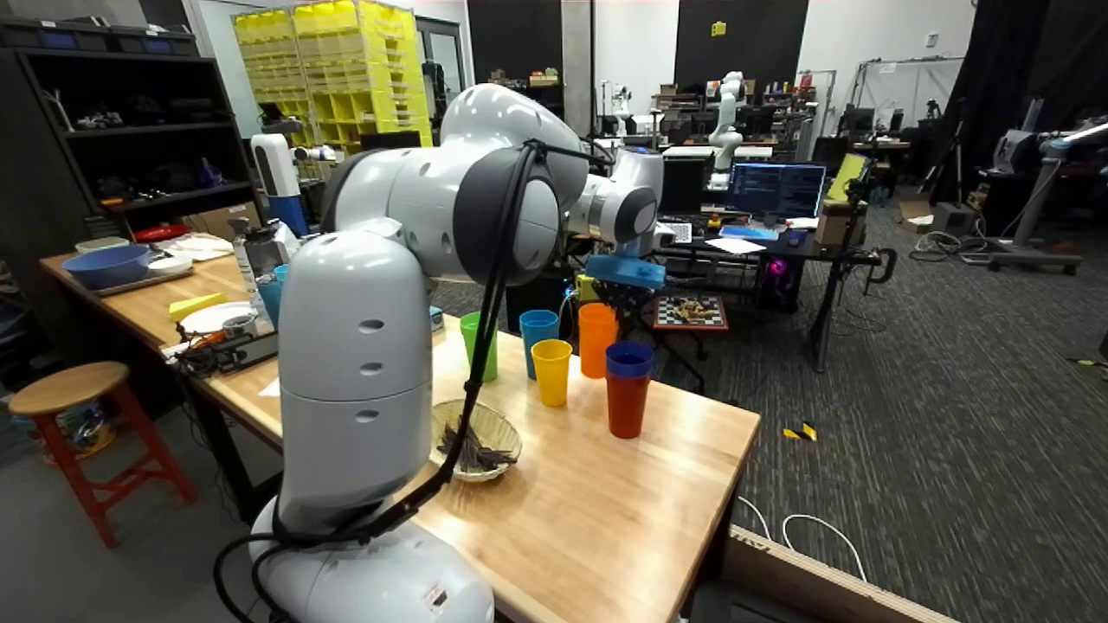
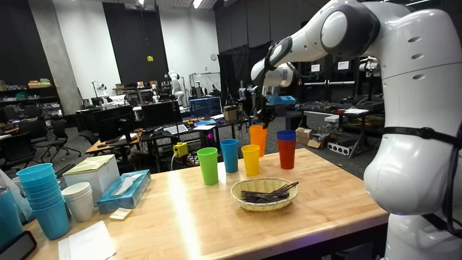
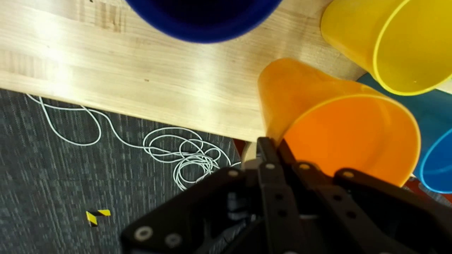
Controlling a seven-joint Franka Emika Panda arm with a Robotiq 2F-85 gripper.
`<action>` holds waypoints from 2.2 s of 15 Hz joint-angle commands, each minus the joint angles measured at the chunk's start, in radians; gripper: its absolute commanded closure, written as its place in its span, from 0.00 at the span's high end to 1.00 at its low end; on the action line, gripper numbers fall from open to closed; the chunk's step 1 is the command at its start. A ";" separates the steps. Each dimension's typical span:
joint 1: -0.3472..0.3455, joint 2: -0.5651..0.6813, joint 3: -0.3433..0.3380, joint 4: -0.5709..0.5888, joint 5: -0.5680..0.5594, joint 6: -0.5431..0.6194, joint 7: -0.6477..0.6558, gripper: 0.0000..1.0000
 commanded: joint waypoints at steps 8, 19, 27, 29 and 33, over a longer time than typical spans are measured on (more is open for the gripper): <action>0.012 -0.287 -0.011 -0.008 -0.047 -0.178 0.024 0.01; -0.003 -0.464 -0.070 -0.121 -0.114 -0.337 0.010 0.01; -0.012 -0.397 -0.132 -0.126 -0.071 -0.304 -0.044 0.01; -0.011 -0.397 -0.134 -0.122 -0.061 -0.300 -0.045 0.01; -0.012 -0.404 -0.133 -0.110 -0.057 -0.294 -0.038 0.01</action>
